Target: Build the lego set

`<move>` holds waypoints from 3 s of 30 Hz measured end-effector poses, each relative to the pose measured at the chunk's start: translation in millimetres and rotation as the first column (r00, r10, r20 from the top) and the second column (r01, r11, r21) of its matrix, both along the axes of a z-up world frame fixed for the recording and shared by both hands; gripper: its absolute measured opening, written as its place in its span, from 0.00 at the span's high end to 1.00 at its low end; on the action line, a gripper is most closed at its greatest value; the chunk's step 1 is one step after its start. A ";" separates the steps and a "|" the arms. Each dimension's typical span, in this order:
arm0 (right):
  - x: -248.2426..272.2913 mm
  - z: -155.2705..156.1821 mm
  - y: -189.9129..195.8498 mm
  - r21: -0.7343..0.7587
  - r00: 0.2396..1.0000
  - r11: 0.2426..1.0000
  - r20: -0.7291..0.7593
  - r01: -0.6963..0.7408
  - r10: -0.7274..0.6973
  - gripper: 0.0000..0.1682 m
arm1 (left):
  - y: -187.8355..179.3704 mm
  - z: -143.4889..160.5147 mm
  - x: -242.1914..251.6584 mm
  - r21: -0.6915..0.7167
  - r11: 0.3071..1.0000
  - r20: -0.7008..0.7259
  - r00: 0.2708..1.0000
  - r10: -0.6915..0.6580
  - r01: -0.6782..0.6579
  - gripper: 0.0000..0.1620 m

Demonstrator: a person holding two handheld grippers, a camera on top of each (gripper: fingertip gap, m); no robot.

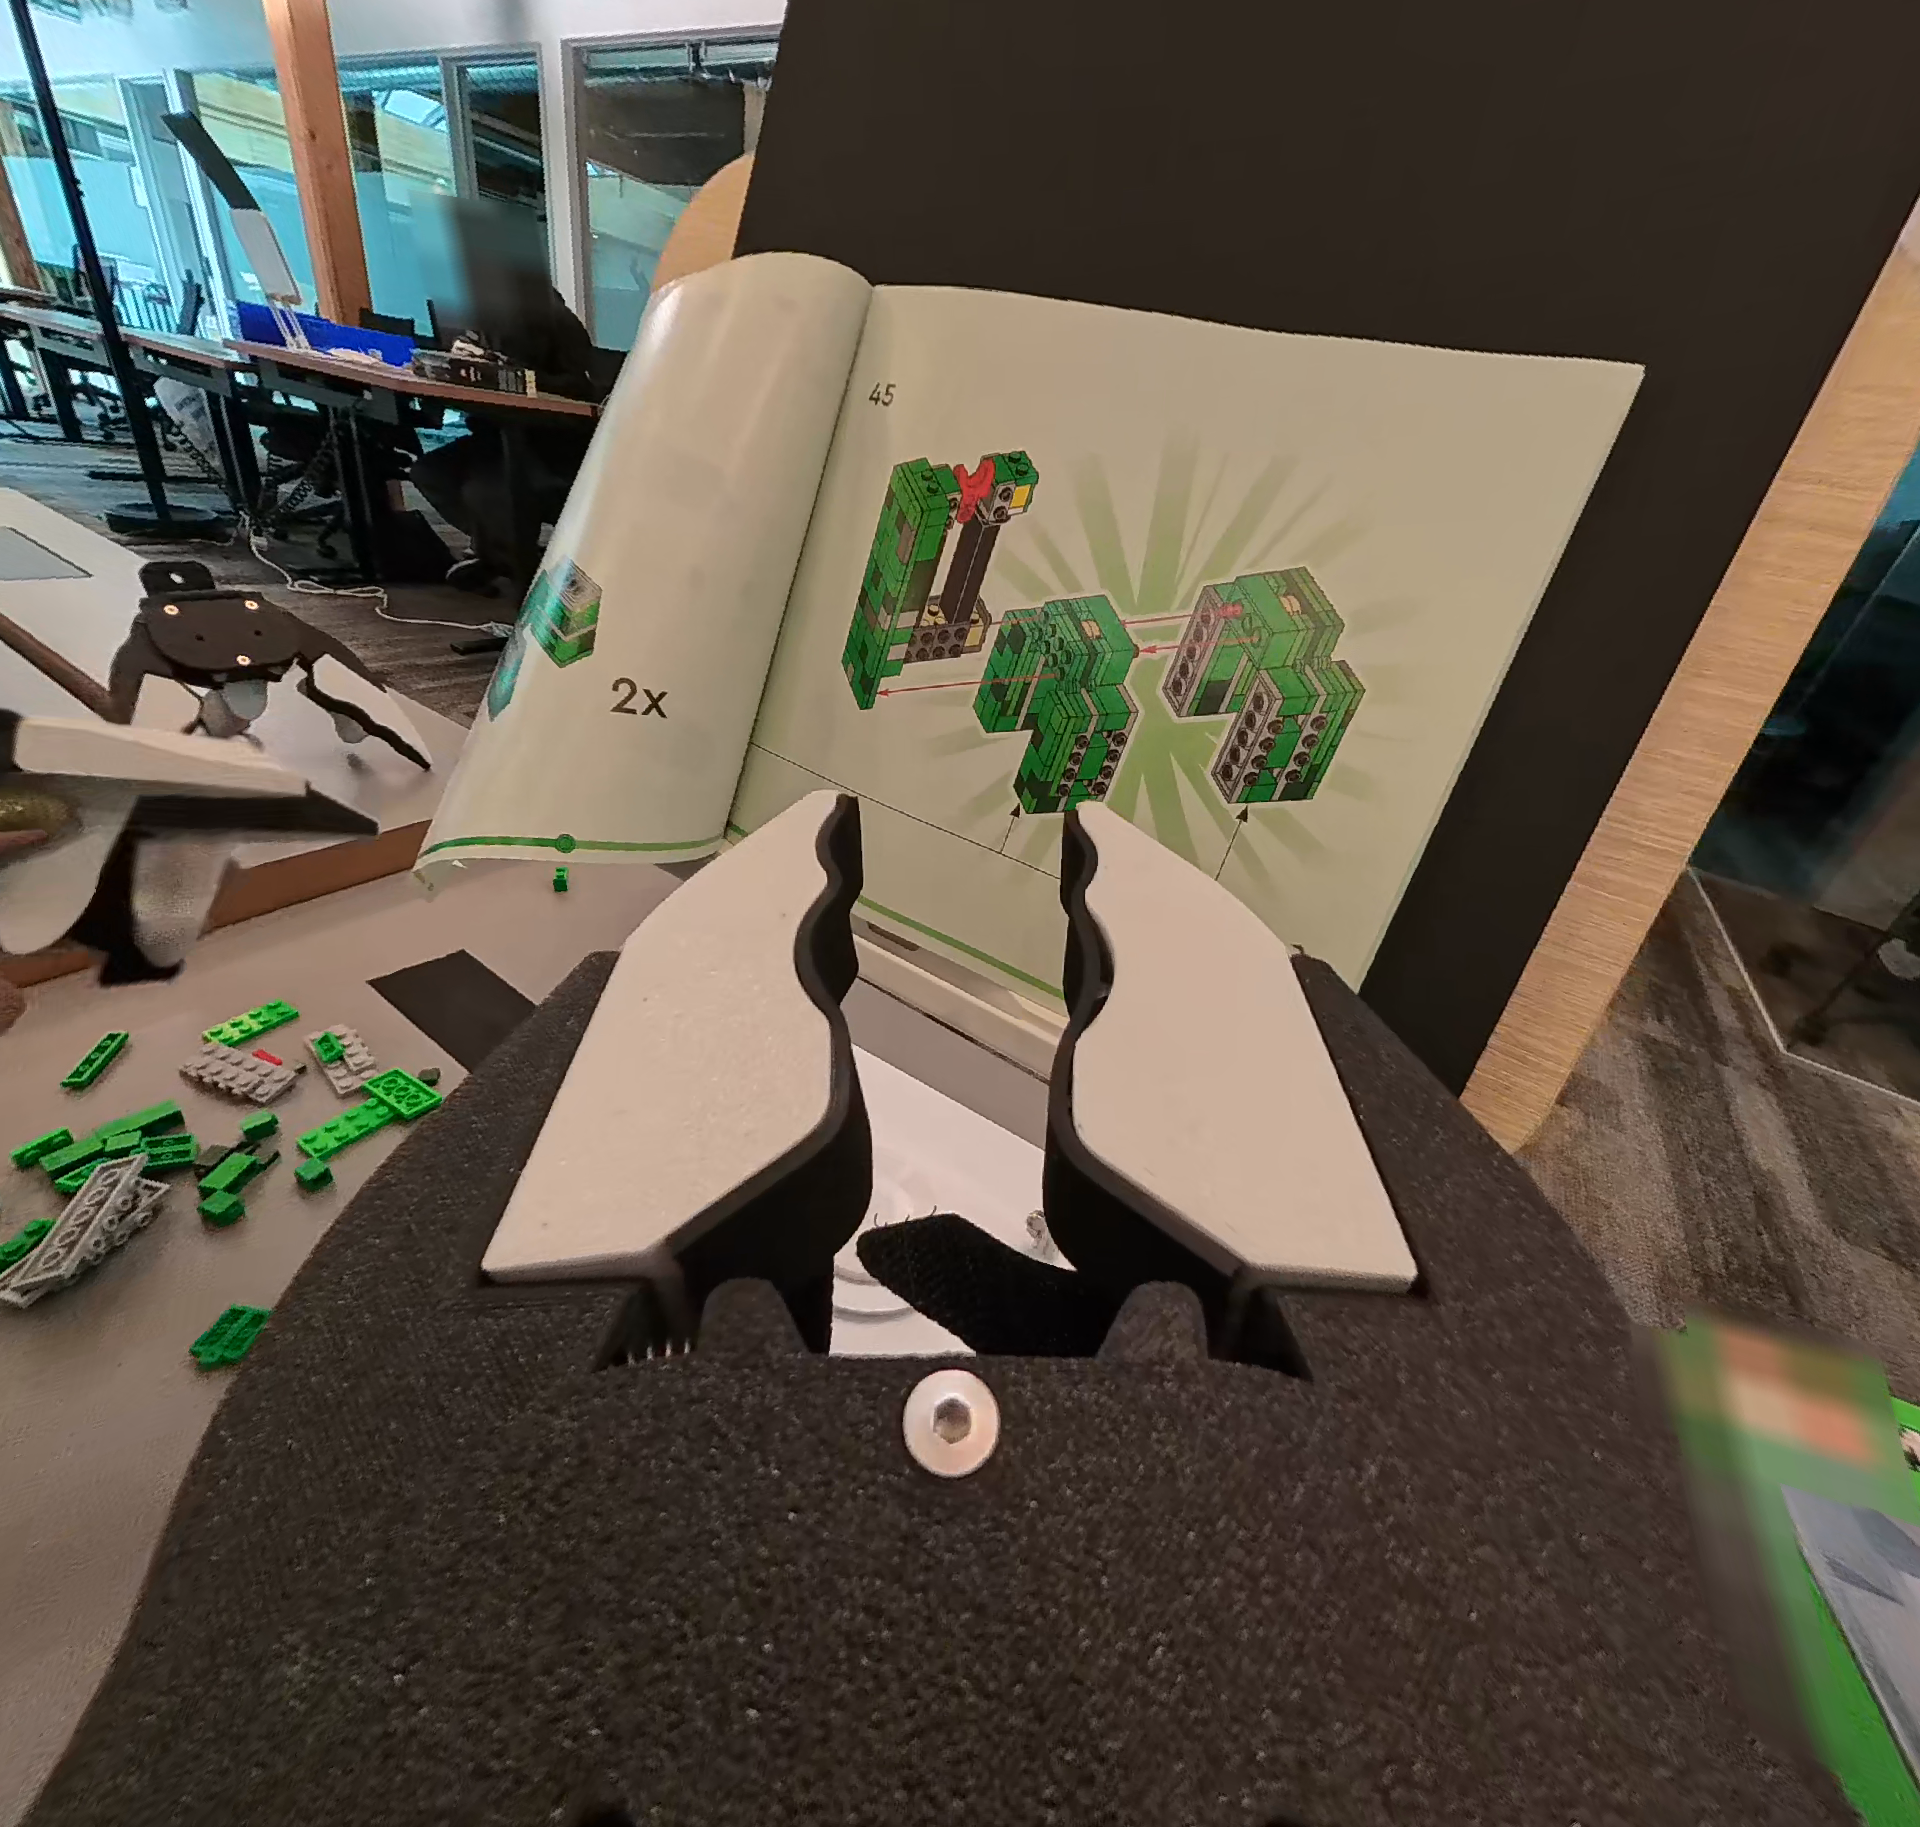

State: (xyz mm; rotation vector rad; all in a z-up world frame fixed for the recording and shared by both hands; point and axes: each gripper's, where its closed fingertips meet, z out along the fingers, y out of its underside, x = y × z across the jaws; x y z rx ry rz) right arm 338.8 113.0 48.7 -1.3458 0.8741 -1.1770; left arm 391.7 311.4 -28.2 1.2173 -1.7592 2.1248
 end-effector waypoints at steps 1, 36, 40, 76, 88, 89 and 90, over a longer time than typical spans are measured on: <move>-0.1 0.1 0.5 -0.002 1.000 1.000 0.000 -0.001 0.001 0.79 | -1.9 -1.4 -1.1 -0.053 0.998 -0.033 0.999 -0.039 0.037 0.68; -0.5 -4.1 27.5 -0.063 0.995 0.993 -0.023 -0.102 0.101 0.78 | -10.3 16.1 -18.8 -0.141 0.973 0.013 0.984 -0.180 0.180 1.00; 1.6 -7.8 31.6 -0.067 0.993 0.991 -0.042 -0.113 0.110 0.78 | -13.8 36.3 -35.0 -0.080 0.974 0.116 0.973 -0.200 0.210 1.00; 15.6 -25.5 -35.1 0.369 0.996 0.930 -0.078 -0.004 0.035 0.87 | -2.6 51.4 -30.7 0.150 0.988 0.243 0.970 0.009 -0.047 0.83; 16.0 -24.9 -32.4 0.353 0.996 0.936 -0.077 -0.005 0.034 0.87 | -13.0 53.1 -37.5 0.193 0.981 0.266 0.964 -0.028 -0.025 0.87; 15.9 -24.7 -32.7 0.354 0.997 0.935 -0.076 -0.004 0.033 0.87 | -12.2 53.7 -37.5 0.195 0.980 0.269 0.963 -0.024 -0.030 0.87; 15.7 -24.4 -32.9 0.355 0.997 0.935 -0.075 -0.005 0.034 0.87 | -11.1 54.2 -37.5 0.198 0.980 0.269 0.963 -0.020 -0.035 0.87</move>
